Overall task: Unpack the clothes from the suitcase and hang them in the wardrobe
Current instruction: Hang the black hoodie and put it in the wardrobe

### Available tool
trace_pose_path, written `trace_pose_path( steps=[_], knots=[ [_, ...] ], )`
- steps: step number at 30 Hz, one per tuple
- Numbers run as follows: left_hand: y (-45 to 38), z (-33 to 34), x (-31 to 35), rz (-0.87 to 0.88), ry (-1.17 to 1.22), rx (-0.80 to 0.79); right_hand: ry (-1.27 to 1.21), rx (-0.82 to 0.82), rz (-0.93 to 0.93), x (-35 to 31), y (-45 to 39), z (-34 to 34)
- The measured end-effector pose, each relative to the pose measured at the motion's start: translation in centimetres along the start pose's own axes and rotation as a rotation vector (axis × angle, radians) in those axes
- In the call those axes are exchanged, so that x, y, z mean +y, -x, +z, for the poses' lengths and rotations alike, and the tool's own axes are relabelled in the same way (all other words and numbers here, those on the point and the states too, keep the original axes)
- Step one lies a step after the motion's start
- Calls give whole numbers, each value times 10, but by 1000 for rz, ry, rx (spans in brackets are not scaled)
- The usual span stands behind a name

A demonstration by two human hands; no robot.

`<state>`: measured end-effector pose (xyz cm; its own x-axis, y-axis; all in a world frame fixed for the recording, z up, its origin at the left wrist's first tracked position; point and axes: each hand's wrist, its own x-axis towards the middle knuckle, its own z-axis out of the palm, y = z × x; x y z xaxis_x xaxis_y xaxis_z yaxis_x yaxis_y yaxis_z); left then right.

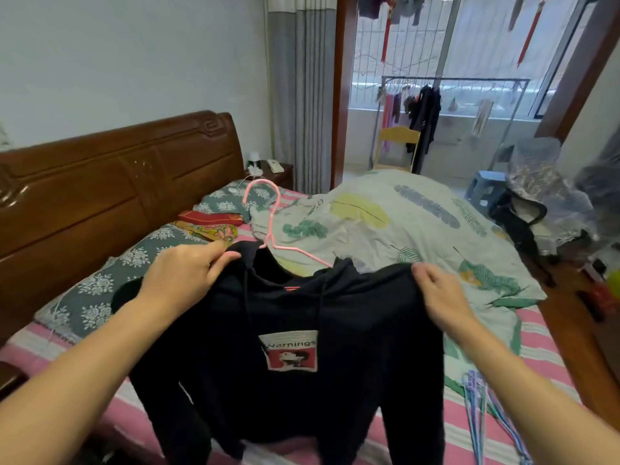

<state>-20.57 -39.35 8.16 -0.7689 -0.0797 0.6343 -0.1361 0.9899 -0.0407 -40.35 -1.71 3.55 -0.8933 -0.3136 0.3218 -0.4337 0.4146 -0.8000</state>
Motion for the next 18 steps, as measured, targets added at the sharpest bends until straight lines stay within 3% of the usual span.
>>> trace_pose_path(
  steps=[3,5,8,10,16,18],
  knots=[
    [-7,-12,0,135,-40,53,322,-4,-219,-44,-33,-24],
    [-15,-15,3,58,30,104,566,-95,-263,-62,-47,-27],
    [-18,-20,8,-120,270,152,592,-356,-377,-96,-35,-5],
    [-16,-24,10,-138,311,148,642,-453,-497,-110,-24,17],
    [20,-42,11,-211,132,99,438,-437,-792,-108,-10,60],
    [42,-54,12,-288,48,107,238,-633,-757,-108,-5,67]
  ],
)
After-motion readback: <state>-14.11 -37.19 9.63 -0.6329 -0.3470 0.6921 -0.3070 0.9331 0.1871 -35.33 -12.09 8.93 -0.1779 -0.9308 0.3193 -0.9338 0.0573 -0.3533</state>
